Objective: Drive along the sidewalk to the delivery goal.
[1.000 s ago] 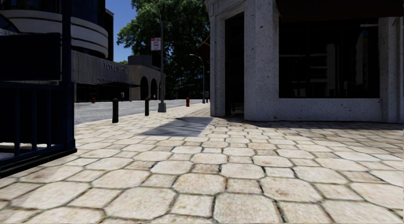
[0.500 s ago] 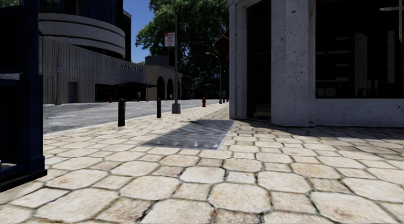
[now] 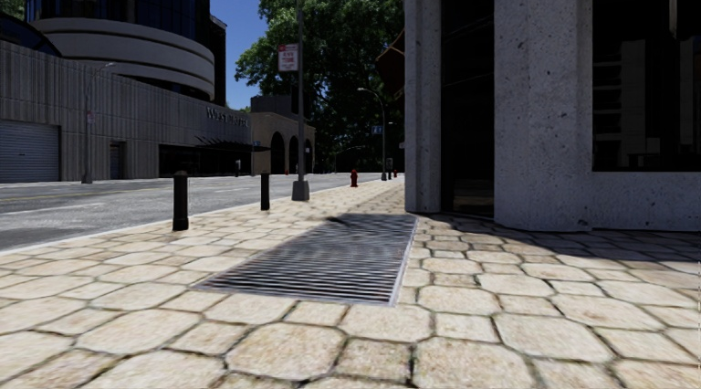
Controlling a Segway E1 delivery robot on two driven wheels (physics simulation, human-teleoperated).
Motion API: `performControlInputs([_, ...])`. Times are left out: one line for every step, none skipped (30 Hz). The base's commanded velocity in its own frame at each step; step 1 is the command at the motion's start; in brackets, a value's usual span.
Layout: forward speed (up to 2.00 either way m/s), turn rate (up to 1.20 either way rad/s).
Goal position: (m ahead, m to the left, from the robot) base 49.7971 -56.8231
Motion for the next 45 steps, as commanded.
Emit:
performControlInputs([2.00, 0.33])
performControlInputs([2.00, 0.33])
performControlInputs([2.00, 0.34])
performControlInputs([2.00, 0.34])
performControlInputs([2.00, 0.34])
performControlInputs([2.00, 0.34])
performControlInputs([2.00, 0.34])
performControlInputs([2.00, 0.32])
performControlInputs([2.00, 0.21])
performControlInputs([2.00, 0.02])
performControlInputs([2.00, 0.00])
performControlInputs([2.00, 0.00])
performControlInputs([2.00, 0.00])
performControlInputs([2.00, 0.00])
performControlInputs([2.00, 0.00])
performControlInputs([2.00, 0.00])
performControlInputs([2.00, 0.00])
performControlInputs([2.00, 0.00])
performControlInputs([2.00, 0.00])
performControlInputs([2.00, 0.00])
performControlInputs([2.00, 0.00])
performControlInputs([2.00, 0.00])
performControlInputs([2.00, 0.00])
performControlInputs([2.00, 0.00])
performControlInputs([2.00, 0.00])
performControlInputs([2.00, 0.00])
performControlInputs([2.00, 0.00])
performControlInputs([2.00, 0.00])
performControlInputs([2.00, 0.00])
performControlInputs([2.00, 0.00])
performControlInputs([2.00, 0.00])
performControlInputs([2.00, 0.00])
performControlInputs([2.00, 0.00])
performControlInputs([2.00, 0.00])
performControlInputs([2.00, 0.00])
performControlInputs([2.00, 0.00])
performControlInputs([2.00, 0.00])
performControlInputs([2.00, 0.00])
performControlInputs([2.00, 0.00])
performControlInputs([2.00, 0.00])
performControlInputs([2.00, 0.00])
performControlInputs([2.00, 0.00])
performControlInputs([2.00, 0.00])
performControlInputs([2.00, 0.00])
performControlInputs([2.00, 0.00])
